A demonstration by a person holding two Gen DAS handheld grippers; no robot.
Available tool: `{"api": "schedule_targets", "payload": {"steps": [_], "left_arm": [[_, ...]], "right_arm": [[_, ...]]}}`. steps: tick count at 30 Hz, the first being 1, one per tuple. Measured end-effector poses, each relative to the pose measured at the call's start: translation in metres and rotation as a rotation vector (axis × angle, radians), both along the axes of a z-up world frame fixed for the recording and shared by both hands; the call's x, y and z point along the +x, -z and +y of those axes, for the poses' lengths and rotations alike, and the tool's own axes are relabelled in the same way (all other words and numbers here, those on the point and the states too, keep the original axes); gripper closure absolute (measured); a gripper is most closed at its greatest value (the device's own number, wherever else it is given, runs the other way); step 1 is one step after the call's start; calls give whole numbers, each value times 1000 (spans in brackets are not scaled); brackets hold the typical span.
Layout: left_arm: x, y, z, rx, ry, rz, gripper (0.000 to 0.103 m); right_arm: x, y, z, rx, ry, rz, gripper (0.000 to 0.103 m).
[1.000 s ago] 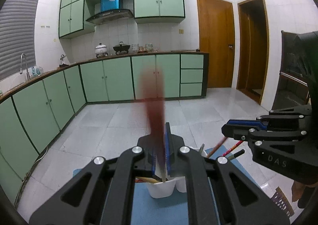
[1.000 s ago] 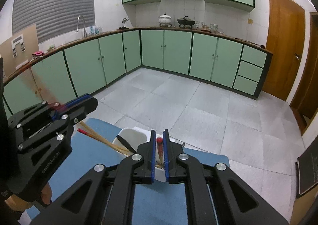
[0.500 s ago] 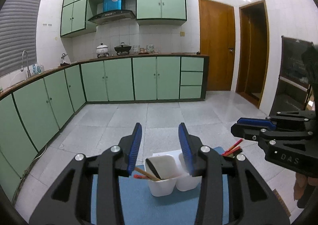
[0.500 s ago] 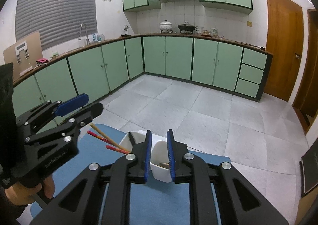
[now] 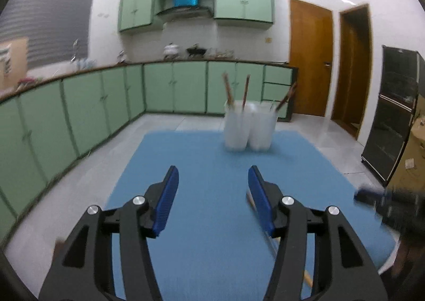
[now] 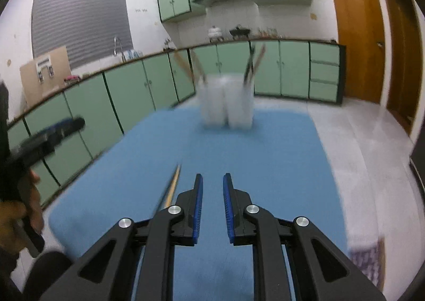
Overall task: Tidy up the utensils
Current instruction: 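Return both tools to the last black and wooden chopsticks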
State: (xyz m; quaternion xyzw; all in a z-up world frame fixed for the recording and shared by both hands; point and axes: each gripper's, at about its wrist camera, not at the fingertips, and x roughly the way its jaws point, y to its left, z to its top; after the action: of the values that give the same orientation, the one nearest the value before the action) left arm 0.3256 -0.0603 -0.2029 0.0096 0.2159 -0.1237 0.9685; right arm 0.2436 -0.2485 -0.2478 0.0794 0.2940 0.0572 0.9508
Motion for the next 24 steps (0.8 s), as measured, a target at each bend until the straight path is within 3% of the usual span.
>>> {"api": "schedule_targets", "payload": {"steps": [5, 7, 12, 19, 24], "left_arm": [[-46, 17, 18, -16, -56, 41, 49], [-54, 17, 27, -49, -77, 62, 49], [-67, 11, 44, -68, -118, 59, 49], [-70, 11, 36, -59, -91, 64, 49], [-69, 20, 24, -58, -68, 88, 49]], "right_arm": [[-44, 40, 47, -7, -37, 44, 87], [-44, 47, 65, -63, -57, 40, 87], [-36, 52, 87, -95, -78, 48, 87], [-26, 59, 78, -95, -20, 80, 89], [-28, 61, 67, -95, 34, 79, 96]]}}
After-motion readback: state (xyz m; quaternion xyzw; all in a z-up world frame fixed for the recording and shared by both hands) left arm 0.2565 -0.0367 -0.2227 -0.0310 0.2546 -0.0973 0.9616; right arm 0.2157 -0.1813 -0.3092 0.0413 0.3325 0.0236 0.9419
